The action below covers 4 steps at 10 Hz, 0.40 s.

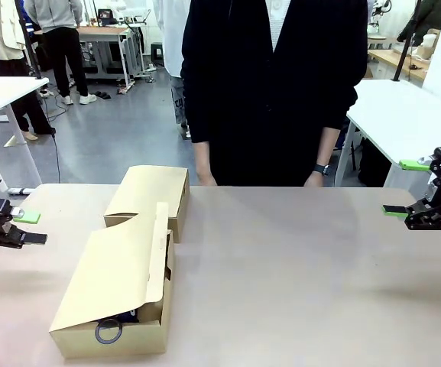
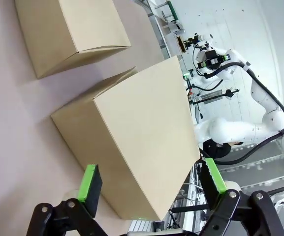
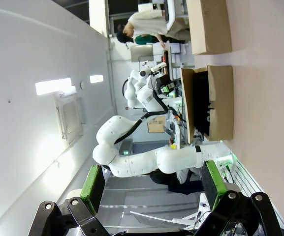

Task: Place items inside the box.
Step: Close the lid of the Mailer Box closest to the robot.

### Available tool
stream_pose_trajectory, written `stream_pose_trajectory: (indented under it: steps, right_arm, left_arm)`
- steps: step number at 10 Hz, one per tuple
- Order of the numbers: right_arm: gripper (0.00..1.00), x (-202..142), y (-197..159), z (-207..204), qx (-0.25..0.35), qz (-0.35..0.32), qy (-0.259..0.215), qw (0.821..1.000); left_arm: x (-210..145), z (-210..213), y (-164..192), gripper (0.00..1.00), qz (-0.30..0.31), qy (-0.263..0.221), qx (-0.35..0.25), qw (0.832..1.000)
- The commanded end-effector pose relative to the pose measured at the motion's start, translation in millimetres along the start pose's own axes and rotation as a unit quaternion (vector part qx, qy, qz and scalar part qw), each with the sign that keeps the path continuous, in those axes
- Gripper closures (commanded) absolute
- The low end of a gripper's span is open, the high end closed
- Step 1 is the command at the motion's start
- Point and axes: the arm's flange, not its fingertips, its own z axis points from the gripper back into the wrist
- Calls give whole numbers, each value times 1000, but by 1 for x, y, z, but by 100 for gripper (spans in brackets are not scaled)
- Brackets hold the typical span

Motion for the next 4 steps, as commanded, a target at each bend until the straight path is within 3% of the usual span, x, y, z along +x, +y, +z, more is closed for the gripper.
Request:
stream_pose_trajectory:
  steps: [1,4]
  right_arm:
    - [0,-3,3,1,-3,-7,4,1000]
    - [0,-3,3,1,-3,-7,4,1000]
  left_arm:
    - [-3,0,1,0,-6,0,2,1000]
    - [-3,0,1,0,-6,0,2,1000]
